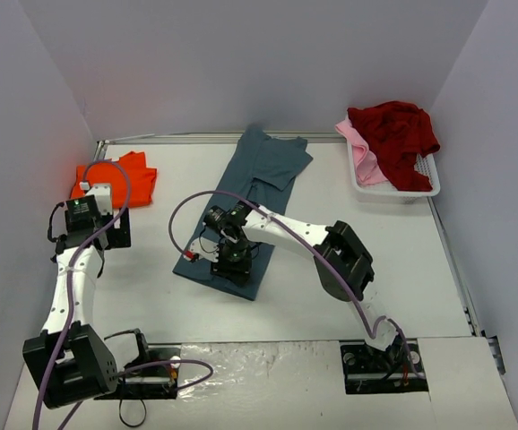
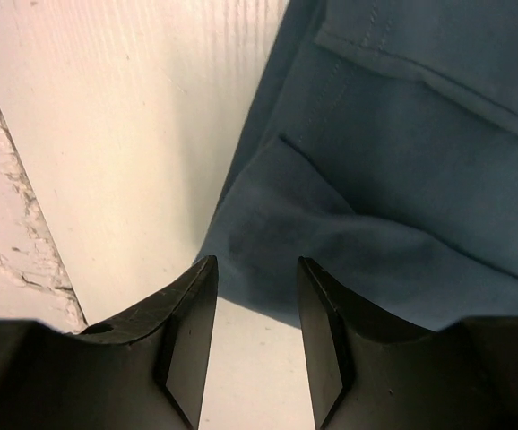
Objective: Fold and stack the t-shirts
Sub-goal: Rotate the tshirt 90 degrees
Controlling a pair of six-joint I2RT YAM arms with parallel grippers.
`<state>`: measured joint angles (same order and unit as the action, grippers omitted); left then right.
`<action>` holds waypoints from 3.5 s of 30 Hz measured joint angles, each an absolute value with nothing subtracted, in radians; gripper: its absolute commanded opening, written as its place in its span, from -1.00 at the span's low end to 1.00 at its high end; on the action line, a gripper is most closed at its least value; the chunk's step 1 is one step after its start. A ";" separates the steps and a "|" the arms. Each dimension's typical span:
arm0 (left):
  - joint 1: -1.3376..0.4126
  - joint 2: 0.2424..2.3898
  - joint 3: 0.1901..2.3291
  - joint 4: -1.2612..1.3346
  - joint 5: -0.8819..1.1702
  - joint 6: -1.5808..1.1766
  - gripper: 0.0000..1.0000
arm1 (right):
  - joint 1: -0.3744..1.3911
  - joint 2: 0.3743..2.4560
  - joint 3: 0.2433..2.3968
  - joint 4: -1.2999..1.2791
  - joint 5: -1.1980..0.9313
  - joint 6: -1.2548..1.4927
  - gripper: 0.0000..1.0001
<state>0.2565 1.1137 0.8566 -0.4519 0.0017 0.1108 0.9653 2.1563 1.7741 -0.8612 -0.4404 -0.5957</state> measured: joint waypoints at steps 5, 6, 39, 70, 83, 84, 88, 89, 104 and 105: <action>0.307 1.159 0.878 -0.454 0.026 0.092 0.89 | 1.005 2.158 1.774 -0.835 -0.415 -0.581 -0.25; 0.314 1.169 0.880 -0.456 0.032 0.091 0.89 | 1.011 2.159 1.774 -0.831 -0.410 -0.579 -0.25; 0.351 1.196 0.883 -0.469 0.063 0.085 0.89 | 1.042 2.286 1.866 -0.791 -0.323 -0.561 -0.63; 0.351 1.195 0.883 -0.469 0.063 0.086 0.89 | 1.042 2.183 1.865 -0.792 -0.276 -0.551 -0.90; 0.351 1.195 0.883 -0.470 0.063 0.086 0.89 | 1.050 2.166 1.831 -0.793 -0.277 -0.554 -0.99; 0.351 1.195 0.883 -0.470 0.063 0.086 0.89 | 1.051 2.165 1.826 -0.793 -0.277 -0.555 -1.00; 0.351 1.195 0.883 -0.471 0.063 0.086 0.89 | 1.055 2.156 1.816 -0.793 -0.277 -0.559 -1.00; 0.351 1.195 0.883 -0.471 0.063 0.086 0.89 | 1.055 2.152 1.815 -0.794 -0.277 -0.561 -1.00; 0.353 1.195 0.883 -0.471 0.063 0.086 0.89 | 1.055 2.084 1.808 -0.793 -0.270 -0.580 -1.00; 0.353 1.195 0.883 -0.471 0.064 0.086 0.89 | 1.055 2.083 1.806 -0.793 -0.270 -0.581 -1.00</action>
